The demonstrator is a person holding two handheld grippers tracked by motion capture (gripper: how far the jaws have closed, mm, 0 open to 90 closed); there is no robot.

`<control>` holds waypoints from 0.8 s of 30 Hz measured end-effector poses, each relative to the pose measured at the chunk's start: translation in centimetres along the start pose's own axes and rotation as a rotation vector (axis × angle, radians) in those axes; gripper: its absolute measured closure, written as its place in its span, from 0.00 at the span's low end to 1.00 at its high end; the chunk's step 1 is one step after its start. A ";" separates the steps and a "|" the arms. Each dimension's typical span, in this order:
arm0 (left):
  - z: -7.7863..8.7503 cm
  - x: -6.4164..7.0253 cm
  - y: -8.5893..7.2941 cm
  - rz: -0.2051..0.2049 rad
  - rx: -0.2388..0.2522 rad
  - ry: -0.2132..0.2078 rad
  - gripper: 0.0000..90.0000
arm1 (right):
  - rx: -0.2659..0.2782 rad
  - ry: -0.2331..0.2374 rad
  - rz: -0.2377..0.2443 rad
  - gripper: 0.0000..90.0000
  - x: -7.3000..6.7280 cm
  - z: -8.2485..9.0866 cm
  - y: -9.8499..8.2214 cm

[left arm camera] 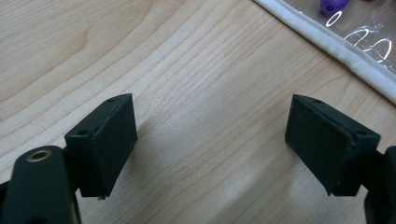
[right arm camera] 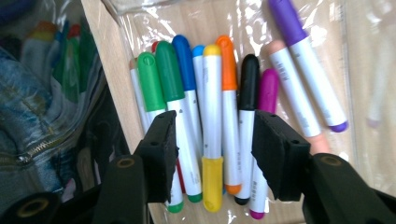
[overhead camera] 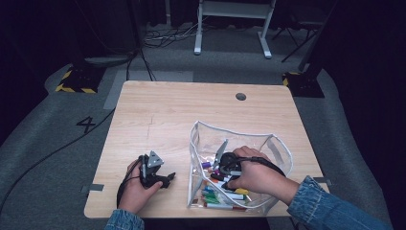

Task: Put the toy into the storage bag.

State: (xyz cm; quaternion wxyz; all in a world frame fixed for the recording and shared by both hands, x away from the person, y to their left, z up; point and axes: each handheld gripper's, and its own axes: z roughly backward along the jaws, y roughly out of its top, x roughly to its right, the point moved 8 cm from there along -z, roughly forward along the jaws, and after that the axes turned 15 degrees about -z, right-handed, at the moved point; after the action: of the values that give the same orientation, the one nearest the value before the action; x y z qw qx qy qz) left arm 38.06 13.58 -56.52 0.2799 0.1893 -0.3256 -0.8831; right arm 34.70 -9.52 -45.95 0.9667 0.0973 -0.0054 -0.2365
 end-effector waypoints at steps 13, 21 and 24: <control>0.0 0.0 0.0 0.000 0.000 0.000 0.19 | 0.226 -0.004 -0.123 0.50 1.7 6.7 0.0; 0.1 0.1 -0.1 0.002 -0.002 -0.003 0.19 | 0.368 -0.052 -0.229 0.48 4.5 11.9 -2.5; 0.3 0.2 -0.3 0.002 -0.002 -0.003 0.19 | 0.410 -0.067 -0.270 0.47 5.7 13.3 -3.8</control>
State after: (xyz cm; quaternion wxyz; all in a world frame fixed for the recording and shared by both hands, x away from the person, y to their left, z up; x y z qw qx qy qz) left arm 37.70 13.77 -56.52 0.2805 0.1875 -0.3253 -0.8834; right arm 37.23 -17.93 -33.87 0.8856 0.2834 -0.0723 -0.3607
